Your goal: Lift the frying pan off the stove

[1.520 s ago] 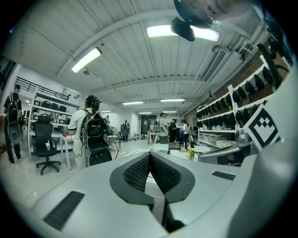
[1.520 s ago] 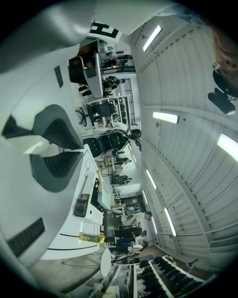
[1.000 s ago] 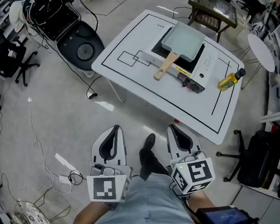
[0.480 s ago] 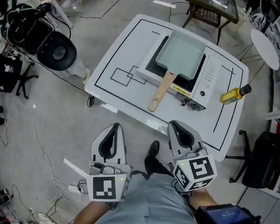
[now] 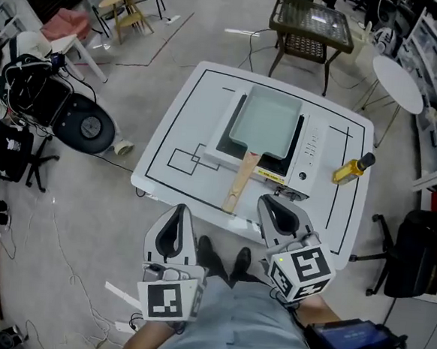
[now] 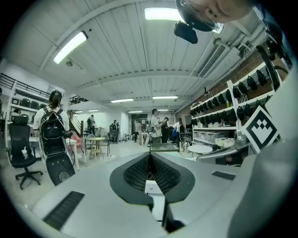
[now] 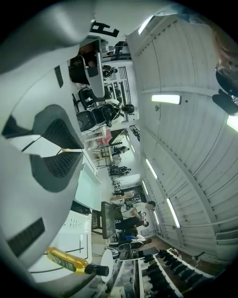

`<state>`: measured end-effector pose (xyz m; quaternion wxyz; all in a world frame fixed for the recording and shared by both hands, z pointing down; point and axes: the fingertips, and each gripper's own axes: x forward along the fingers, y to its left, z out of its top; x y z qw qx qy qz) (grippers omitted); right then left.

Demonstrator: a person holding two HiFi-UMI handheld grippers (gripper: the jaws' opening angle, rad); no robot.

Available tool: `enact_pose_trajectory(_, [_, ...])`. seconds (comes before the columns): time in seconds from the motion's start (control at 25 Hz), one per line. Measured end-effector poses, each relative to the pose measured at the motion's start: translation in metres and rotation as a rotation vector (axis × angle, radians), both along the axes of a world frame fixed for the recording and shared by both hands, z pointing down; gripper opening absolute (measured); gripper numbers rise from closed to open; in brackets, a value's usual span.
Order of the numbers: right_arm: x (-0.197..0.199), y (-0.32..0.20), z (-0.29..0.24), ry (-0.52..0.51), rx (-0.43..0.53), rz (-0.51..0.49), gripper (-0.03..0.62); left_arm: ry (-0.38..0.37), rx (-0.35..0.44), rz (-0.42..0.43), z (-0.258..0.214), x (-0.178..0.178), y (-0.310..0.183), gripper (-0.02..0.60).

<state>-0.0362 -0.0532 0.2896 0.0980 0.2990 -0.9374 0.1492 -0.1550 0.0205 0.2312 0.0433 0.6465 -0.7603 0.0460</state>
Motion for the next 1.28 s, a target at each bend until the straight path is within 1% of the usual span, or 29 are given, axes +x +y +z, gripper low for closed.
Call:
enact_pose_trajectory(0.2, [-0.003,-0.017,0.014,0.012,-0.027,0.038,0.051,0.011,-0.02,0.024,0.013,-0.014,-0.025,0.017])
enact_pose_trajectory(0.32, [-0.007,-0.034,0.025,0.017,-0.052,0.068,0.051,0.014,-0.03,0.06,0.019,-0.024,-0.05,0.017])
enact_pose_trajectory(0.44, [-0.01,-0.045,0.04,0.015,-0.12,0.105,0.051,0.022,-0.062,0.098,0.026,-0.033,-0.072,0.017])
enact_pose_trajectory(0.52, [-0.012,-0.053,0.048,-0.01,-0.172,0.118,0.051,0.026,-0.08,0.123,0.032,-0.037,-0.087,0.017])
enact_pose_trajectory(0.64, [-0.015,-0.061,0.059,-0.059,-0.264,0.1,0.052,0.025,-0.102,0.154,0.04,-0.039,-0.108,0.017])
enact_pose_trajectory(0.72, [-0.019,-0.063,0.065,-0.111,-0.347,0.07,0.055,0.025,-0.117,0.17,0.045,-0.041,-0.12,0.017])
enact_pose_trajectory(0.76, [-0.021,-0.063,0.068,-0.154,-0.399,0.052,0.079,0.027,-0.124,0.177,0.048,-0.041,-0.125,0.017])
enact_pose_trajectory(0.8, [-0.022,-0.062,0.07,-0.209,-0.459,0.037,0.15,0.031,-0.131,0.184,0.052,-0.042,-0.131,0.017])
enact_pose_trajectory(0.84, [-0.023,-0.062,0.072,-0.275,-0.524,0.028,0.197,0.036,-0.138,0.191,0.055,-0.042,-0.136,0.017])
enact_pose_trajectory(0.92, [-0.022,-0.063,0.074,-0.41,-0.644,0.03,0.216,0.049,-0.156,0.204,0.062,-0.043,-0.145,0.017])
enact_pose_trajectory(0.96, [-0.022,-0.064,0.075,-0.455,-0.687,0.034,0.219,0.054,-0.166,0.21,0.066,-0.044,-0.149,0.017])
enact_pose_trajectory(1.04, [-0.023,-0.066,0.081,-0.481,-0.723,0.04,0.221,0.058,-0.183,0.223,0.071,-0.044,-0.156,0.017])
enact_pose_trajectory(1.28, [-0.035,-0.071,0.092,-0.475,-0.76,0.021,0.222,0.07,-0.217,0.253,0.086,-0.049,-0.176,0.017])
